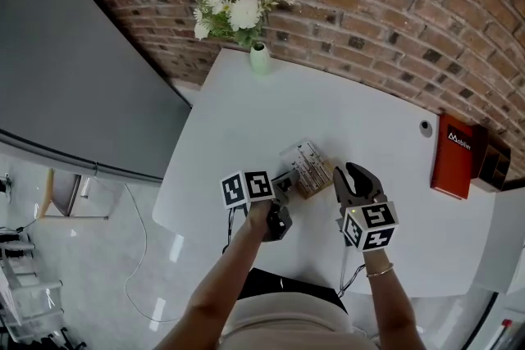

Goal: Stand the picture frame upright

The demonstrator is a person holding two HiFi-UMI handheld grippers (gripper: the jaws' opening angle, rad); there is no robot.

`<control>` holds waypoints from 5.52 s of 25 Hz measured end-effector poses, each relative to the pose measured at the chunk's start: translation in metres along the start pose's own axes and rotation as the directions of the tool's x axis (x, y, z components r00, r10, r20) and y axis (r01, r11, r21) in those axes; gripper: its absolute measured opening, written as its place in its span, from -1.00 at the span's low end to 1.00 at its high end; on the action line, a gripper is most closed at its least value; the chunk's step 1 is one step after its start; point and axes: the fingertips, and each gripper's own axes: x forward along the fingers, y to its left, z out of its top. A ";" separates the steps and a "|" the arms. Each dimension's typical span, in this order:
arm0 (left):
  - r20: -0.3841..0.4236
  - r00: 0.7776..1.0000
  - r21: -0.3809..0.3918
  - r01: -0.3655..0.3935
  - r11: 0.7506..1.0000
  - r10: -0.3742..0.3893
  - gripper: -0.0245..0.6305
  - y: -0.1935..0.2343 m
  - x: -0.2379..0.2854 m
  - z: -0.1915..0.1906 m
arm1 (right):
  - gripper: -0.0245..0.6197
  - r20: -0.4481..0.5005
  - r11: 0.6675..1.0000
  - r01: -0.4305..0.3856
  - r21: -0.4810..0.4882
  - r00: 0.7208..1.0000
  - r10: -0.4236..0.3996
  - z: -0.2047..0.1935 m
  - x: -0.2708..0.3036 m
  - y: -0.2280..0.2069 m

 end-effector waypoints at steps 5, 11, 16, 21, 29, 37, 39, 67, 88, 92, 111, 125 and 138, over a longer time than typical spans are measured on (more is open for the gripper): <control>-0.008 1.000 -0.061 0.027 0.998 -0.028 -0.70 0.000 0.004 0.002 | -0.63 -0.047 0.999 -0.030 -0.024 0.998 0.029 -0.004 0.003 0.003; -0.003 1.000 -0.065 0.025 0.998 -0.026 -0.77 0.001 0.005 0.002 | -0.63 -0.191 0.993 -0.097 -0.074 0.978 0.081 -0.019 0.016 0.007; 0.002 1.000 -0.050 0.018 0.999 -0.018 -0.76 0.001 0.005 0.002 | -0.63 -0.264 0.987 -0.116 -0.114 0.961 0.083 -0.029 0.032 0.007; -0.005 1.000 -0.043 0.017 0.999 -0.018 -0.76 0.001 0.004 0.002 | -0.63 -0.329 0.981 -0.138 -0.135 0.940 0.087 -0.034 0.046 0.010; -0.012 1.000 -0.045 0.020 0.999 -0.020 -0.76 0.001 0.005 0.002 | -0.63 -0.470 0.972 -0.168 -0.164 0.880 0.072 -0.050 0.057 0.010; -0.014 1.000 -0.043 0.025 0.999 -0.026 -0.78 -0.002 0.003 0.002 | -0.68 -0.459 0.969 -0.133 -0.210 0.888 0.022 -0.048 0.057 0.008; -0.009 0.999 -0.021 0.037 0.999 -0.037 -0.79 -0.006 0.002 0.003 | -0.75 -0.432 0.967 -0.113 -0.227 0.902 0.004 -0.047 0.055 0.005; -0.162 0.984 0.563 0.158 0.811 -0.079 -0.87 -0.079 -0.008 -0.013 | -0.75 -0.134 0.972 0.199 -0.124 0.967 -0.215 -0.048 -0.005 -0.006; -0.244 0.970 0.845 0.214 0.490 -0.003 -0.82 -0.072 -0.022 -0.032 | -0.75 -0.097 0.945 0.321 -0.062 0.940 -0.326 -0.080 -0.035 0.029; -0.219 0.976 0.878 0.192 0.438 0.012 -0.84 -0.070 -0.023 -0.036 | -0.75 -0.132 0.951 0.306 -0.045 0.942 -0.309 -0.094 -0.034 0.036; -0.165 0.986 0.964 0.155 0.217 0.028 -0.78 -0.065 -0.034 -0.058 | -0.75 -0.141 0.947 0.321 -0.013 0.937 -0.320 -0.107 -0.045 0.043; 0.052 0.998 0.893 -0.037 0.448 -0.020 -0.33 -0.058 -0.058 -0.048 | -0.69 -0.073 0.949 0.312 -0.039 0.947 -0.314 -0.077 -0.053 0.025; 0.144 0.987 0.824 -0.161 0.543 0.074 -0.48 -0.035 -0.036 -0.059 | -0.69 -0.141 0.963 0.263 -0.055 0.953 -0.268 -0.087 -0.032 0.023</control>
